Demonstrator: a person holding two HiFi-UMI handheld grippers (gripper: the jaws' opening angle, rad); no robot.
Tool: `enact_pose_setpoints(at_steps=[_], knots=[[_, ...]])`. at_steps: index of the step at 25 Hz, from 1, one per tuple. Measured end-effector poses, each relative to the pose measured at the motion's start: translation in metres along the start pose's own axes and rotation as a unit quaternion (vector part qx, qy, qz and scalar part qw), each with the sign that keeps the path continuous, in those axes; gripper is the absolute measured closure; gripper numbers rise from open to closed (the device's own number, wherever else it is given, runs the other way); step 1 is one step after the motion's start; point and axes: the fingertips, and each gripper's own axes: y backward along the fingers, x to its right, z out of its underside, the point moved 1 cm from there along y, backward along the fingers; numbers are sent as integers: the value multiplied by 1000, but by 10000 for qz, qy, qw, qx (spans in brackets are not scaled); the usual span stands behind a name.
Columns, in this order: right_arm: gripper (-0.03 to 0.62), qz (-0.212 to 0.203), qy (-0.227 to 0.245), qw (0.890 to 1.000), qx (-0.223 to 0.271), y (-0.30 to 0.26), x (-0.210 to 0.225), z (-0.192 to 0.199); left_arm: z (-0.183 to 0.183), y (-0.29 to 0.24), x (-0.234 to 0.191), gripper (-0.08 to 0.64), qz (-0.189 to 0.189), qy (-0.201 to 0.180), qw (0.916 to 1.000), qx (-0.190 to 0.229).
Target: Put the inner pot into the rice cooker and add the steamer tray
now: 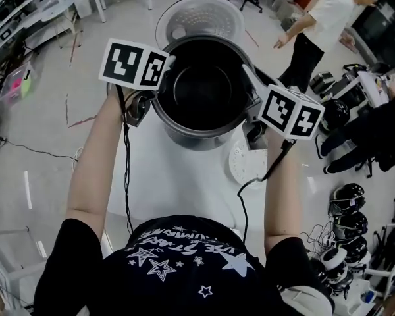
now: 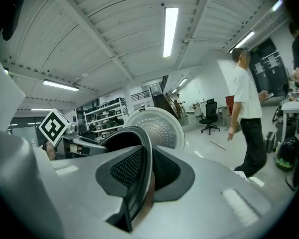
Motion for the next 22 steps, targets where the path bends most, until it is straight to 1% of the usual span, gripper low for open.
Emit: enact_pose_setpoints(at_steps=[6, 12, 22], knots=[[509, -164, -285, 9991, -279, -32, 28, 14, 9, -36, -12, 511, -104, 192, 9991, -373], [509, -262, -498, 9966, -601, -51, 47, 39, 32, -64, -17, 509, -102, 384, 9961, -787], [506, -300, -615, 9923, -1032, -77, 63, 74, 66, -96, -30, 506, -187, 586, 9914, -1151]])
